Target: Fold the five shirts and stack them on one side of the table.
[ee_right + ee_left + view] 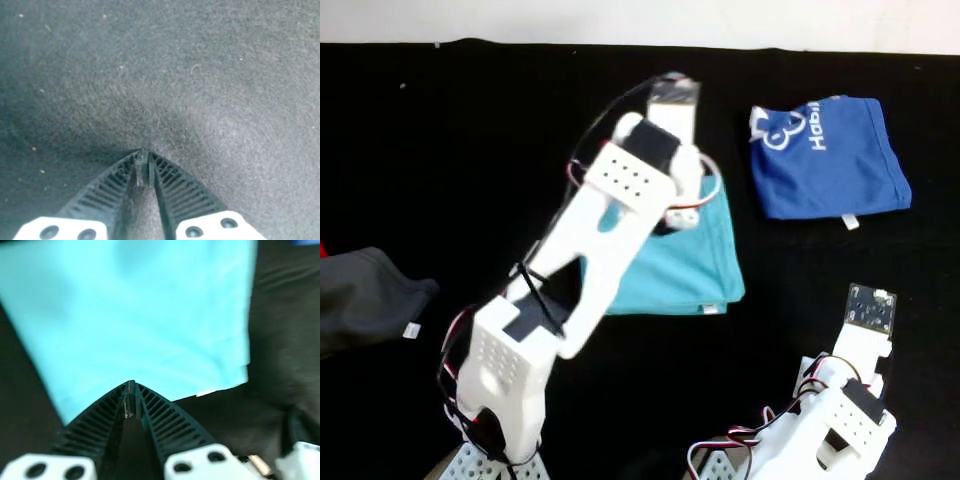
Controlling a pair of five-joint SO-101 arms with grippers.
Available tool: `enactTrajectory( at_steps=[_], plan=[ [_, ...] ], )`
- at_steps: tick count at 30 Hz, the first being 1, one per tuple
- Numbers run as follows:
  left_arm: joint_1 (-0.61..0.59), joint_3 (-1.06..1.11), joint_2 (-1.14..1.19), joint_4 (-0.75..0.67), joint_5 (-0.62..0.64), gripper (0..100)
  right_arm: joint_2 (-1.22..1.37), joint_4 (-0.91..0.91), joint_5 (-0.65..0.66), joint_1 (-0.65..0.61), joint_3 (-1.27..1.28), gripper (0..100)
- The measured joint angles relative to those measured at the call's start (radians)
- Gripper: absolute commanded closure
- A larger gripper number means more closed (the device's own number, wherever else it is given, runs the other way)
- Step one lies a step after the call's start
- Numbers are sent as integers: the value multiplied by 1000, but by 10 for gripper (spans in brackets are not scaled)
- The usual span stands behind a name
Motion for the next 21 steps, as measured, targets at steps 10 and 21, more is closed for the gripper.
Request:
enactTrajectory(
  at_steps=[10, 21],
  plan=[
    [-57, 540, -115, -193, 0, 991, 0, -3, 0, 0, 0, 991],
    [-97, 936, -341, -445, 0, 991, 0, -3, 0, 0, 0, 991]
  ],
)
